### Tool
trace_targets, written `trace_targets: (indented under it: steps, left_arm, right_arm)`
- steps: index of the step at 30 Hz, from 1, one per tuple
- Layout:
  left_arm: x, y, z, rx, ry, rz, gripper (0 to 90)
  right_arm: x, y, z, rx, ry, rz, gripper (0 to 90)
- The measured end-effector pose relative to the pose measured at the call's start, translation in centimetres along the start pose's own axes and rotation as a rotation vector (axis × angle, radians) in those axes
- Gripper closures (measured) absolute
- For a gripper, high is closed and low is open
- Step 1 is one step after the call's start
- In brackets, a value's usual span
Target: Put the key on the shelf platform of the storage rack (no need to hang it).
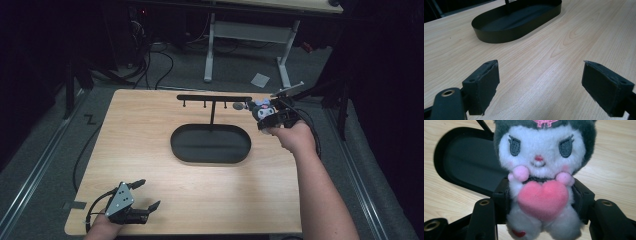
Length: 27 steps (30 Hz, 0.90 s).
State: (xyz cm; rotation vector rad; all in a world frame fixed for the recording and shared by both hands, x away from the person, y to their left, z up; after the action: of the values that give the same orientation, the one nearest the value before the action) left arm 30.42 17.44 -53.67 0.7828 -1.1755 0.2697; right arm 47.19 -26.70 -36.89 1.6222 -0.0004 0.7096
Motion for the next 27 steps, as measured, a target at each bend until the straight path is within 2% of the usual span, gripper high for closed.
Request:
trace_targets:
  steps: [2, 9, 18, 27]
  left_arm:
    - [0.0, 0.0, 0.0, 0.001, 0.001, 0.003, 15.1]
    - [0.0, 0.0, 0.0, 0.002, 0.002, 0.004, 15.1]
    - [0.0, 0.0, -0.1, -0.002, 0.003, 0.004, 15.1]
    - [0.0, 0.0, 0.0, -0.003, 0.002, 0.005, 15.1]
  right_arm:
    - [-0.3, -0.5, 0.3, 0.027, -0.025, 0.020, 44.8]
    - [-1.0, -2.1, 0.5, 0.033, -0.036, 0.028, 43.1]
    - [-1.2, -3.7, 0.5, -0.004, -0.024, -0.003, 39.2]
    - [-1.6, -3.8, 0.6, -0.030, -0.032, -0.004, 34.5]
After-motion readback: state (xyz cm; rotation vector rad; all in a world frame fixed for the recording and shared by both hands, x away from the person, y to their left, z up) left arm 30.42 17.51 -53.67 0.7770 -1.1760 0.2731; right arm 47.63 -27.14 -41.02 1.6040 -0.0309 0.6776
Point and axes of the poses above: each handheld gripper's, and its own axes: y roughly backward along the jaws, x roughly out of its top, z roughly to its right, the point moved 3 cm from there along -y, roughly forward along the jaws, and after that the axes turned 15 degrees about y, right-handed, at the moved point
